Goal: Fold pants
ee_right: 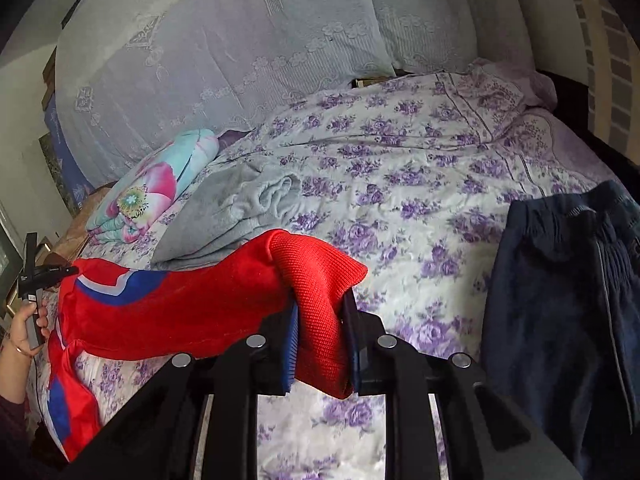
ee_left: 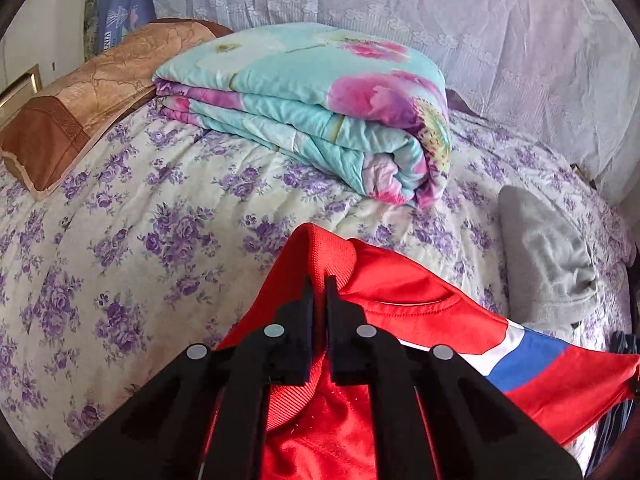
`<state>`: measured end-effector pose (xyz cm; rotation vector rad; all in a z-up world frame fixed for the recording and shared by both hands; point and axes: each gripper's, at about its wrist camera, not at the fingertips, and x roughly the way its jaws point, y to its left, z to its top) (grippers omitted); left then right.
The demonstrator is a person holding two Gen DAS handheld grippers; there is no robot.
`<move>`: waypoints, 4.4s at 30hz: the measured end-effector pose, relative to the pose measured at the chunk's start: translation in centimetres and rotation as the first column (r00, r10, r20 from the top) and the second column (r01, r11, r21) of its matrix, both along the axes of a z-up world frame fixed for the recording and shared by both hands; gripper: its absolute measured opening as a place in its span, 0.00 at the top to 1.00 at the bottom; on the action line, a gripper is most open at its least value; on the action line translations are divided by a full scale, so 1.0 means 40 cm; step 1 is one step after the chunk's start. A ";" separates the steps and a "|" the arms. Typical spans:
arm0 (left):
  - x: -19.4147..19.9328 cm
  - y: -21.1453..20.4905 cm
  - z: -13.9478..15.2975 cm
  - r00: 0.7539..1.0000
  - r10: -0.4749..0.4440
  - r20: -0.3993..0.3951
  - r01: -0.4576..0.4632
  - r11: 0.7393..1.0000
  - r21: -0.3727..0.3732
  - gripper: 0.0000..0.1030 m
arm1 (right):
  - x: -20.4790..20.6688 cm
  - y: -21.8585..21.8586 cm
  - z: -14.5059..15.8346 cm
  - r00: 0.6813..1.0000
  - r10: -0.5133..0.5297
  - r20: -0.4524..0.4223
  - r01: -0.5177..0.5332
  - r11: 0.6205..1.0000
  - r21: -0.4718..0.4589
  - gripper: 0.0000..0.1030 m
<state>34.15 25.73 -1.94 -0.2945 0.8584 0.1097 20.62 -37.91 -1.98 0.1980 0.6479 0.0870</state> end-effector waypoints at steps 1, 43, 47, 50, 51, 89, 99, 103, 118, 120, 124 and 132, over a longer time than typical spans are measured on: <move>0.006 0.003 -0.009 1.000 0.015 -0.014 -0.015 1.000 -0.001 0.94 | 0.028 -0.002 -0.019 1.000 -0.007 -0.027 0.006 1.000 -0.011 0.79; -0.449 0.110 -0.112 0.998 0.057 0.026 -0.048 0.962 -0.270 0.92 | -0.557 0.291 -0.156 0.955 0.270 -0.119 -0.250 0.955 0.157 0.94; -0.543 0.091 -0.013 0.989 0.071 0.128 -0.030 0.955 -0.295 0.92 | -0.569 0.160 -0.027 0.986 0.167 -0.006 -0.166 0.981 0.102 0.94; -0.619 0.039 0.009 0.988 0.059 0.141 -0.023 0.969 -0.248 0.92 | -0.577 0.064 0.002 0.992 0.124 -0.016 -0.122 0.988 0.098 0.94; -0.643 0.024 -0.002 0.990 0.058 0.131 -0.025 0.969 -0.244 0.92 | -0.574 0.035 -0.012 0.993 0.113 -0.045 -0.107 0.988 0.110 0.94; -0.414 0.135 0.012 0.998 0.063 -0.023 -0.065 0.992 -0.107 0.06 | -0.067 0.533 0.101 0.835 0.531 -0.147 -0.545 0.834 -0.084 0.32; -0.146 0.101 -0.153 0.964 -0.077 -0.256 0.060 0.996 -0.072 0.06 | 0.318 0.863 -0.036 0.675 0.660 -0.330 -0.731 0.659 -0.177 0.32; -0.127 0.078 -0.188 0.952 -0.100 -0.288 0.098 0.995 -0.023 0.06 | 0.391 0.907 -0.120 0.636 0.654 -0.409 -0.759 0.627 -0.177 0.32; -0.243 0.021 0.017 0.973 -0.226 -0.043 0.226 0.974 -0.011 0.66 | 0.140 0.781 0.099 0.680 0.719 -0.144 -0.728 0.640 -0.245 0.97; -0.299 0.016 0.057 0.970 -0.244 -0.012 0.244 0.970 -0.005 0.67 | 0.014 0.758 0.143 0.658 0.746 -0.102 -0.741 0.619 -0.260 0.97; -0.473 0.016 0.102 0.960 -0.279 0.037 0.279 0.960 0.005 0.67 | -0.277 0.735 0.135 0.564 0.823 -0.073 -0.811 0.535 -0.234 0.96; -0.709 0.043 -0.118 0.972 -0.216 -0.092 0.205 0.972 -0.114 0.42 | -0.479 0.752 -0.219 0.560 0.806 -0.192 -0.824 0.566 -0.026 0.96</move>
